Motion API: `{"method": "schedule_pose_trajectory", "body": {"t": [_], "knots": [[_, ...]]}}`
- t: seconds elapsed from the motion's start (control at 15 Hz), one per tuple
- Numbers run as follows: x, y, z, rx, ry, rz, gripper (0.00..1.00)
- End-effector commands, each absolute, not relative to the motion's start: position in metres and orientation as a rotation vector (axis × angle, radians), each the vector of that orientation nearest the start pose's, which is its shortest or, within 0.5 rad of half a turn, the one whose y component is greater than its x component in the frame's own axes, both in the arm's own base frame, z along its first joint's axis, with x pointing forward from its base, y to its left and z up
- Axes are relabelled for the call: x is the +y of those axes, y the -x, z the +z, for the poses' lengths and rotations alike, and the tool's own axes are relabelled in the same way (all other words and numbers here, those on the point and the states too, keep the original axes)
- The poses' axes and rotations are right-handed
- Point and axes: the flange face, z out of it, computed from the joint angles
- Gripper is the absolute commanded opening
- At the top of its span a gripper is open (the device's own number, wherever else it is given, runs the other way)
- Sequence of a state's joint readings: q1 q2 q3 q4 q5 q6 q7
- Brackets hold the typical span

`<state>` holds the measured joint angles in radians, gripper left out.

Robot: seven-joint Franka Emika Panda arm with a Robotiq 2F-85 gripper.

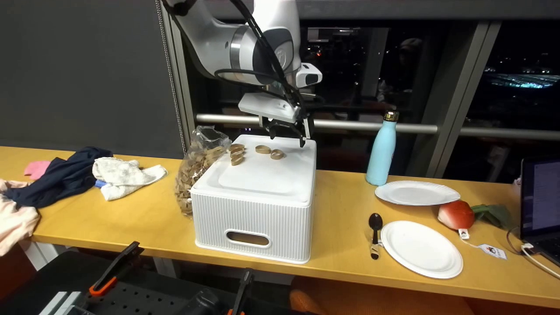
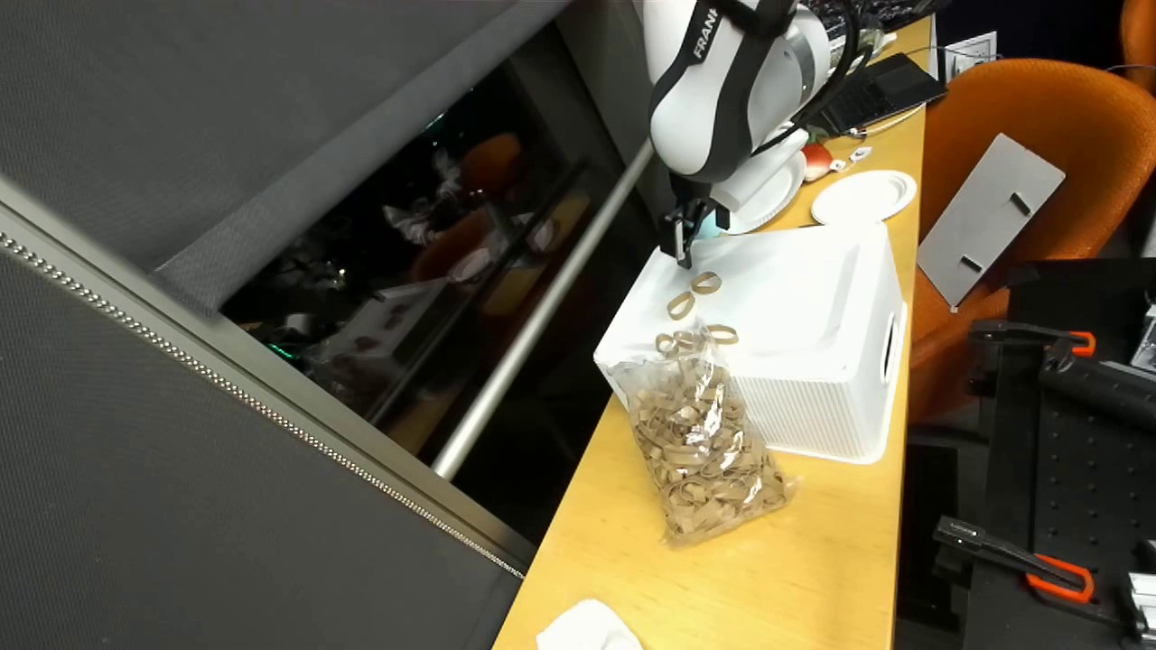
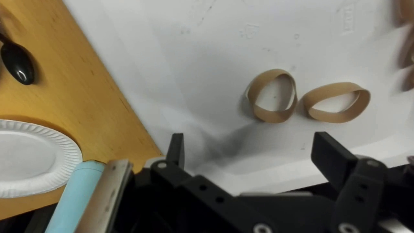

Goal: Move the objects off of the box

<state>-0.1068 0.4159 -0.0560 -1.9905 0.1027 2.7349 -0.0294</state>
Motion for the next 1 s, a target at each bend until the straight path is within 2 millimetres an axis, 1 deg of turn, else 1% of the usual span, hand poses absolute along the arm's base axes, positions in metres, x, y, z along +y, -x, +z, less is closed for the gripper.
{"method": "schedule_pose_trajectory", "body": {"t": [0.0,0.27,0.53,0.67,0.8,0.93], "knots": [[-0.1,-0.651,0.28,0.326,3.05,-0.521,1.0],[-0.08,-0.662,0.273,0.3,3.025,-0.521,1.0],[-0.066,-0.674,0.266,0.284,3.004,-0.507,1.0],[-0.06,-0.676,0.263,0.297,2.992,-0.493,1.0],[-0.053,-0.672,0.261,0.304,2.987,-0.469,1.0],[-0.047,-0.666,0.265,0.307,2.995,-0.449,1.0]]}}
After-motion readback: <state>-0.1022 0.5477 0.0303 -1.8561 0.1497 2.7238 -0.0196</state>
